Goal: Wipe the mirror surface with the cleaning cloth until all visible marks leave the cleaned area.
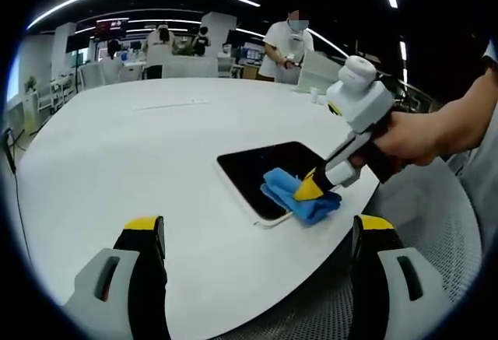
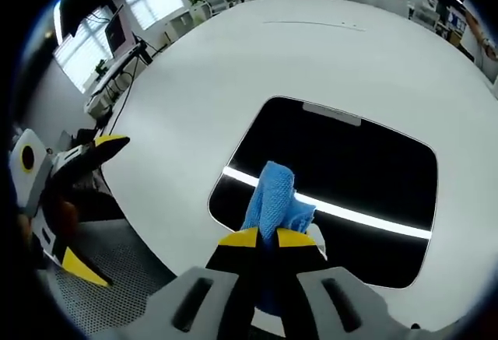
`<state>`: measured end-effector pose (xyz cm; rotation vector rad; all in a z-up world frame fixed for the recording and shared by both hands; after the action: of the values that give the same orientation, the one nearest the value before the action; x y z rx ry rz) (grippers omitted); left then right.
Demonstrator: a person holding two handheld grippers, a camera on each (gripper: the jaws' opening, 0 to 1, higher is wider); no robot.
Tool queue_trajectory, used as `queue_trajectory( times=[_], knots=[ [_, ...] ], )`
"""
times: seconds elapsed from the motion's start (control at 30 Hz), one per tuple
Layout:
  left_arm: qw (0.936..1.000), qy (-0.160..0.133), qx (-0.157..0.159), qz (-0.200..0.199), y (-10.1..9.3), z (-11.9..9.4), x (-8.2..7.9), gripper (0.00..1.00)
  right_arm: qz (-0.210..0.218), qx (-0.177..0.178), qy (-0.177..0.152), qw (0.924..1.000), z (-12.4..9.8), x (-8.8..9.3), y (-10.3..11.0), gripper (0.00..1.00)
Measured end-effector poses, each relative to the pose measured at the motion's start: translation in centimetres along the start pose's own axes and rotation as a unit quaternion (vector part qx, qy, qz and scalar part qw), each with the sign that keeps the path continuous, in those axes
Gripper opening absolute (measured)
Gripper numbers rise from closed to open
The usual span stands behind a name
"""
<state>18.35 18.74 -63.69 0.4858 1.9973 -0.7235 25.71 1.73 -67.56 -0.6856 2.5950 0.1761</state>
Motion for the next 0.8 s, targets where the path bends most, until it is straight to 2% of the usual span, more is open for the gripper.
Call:
queue_trajectory(
  times=[0.8],
  knots=[
    [1.0000,0.004,-0.002,-0.006,0.1,0.0,0.2,0.99,0.021,-0.004,0.009,0.9997,-0.3,0.6,-1.8,0.01]
  ],
)
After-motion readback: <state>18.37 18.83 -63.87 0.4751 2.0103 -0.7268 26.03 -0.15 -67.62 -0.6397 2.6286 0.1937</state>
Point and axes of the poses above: the point that each gripper's makers call its tool centre point, and the gripper's own axes: z roughly forward along the fingers, y roughly to its left, x roughly out of its underside, the point moved 7 cm from there along -z, roughly backward along the fingers, and after that the axes turned 12 degrees about x, right-handed, at the moved point
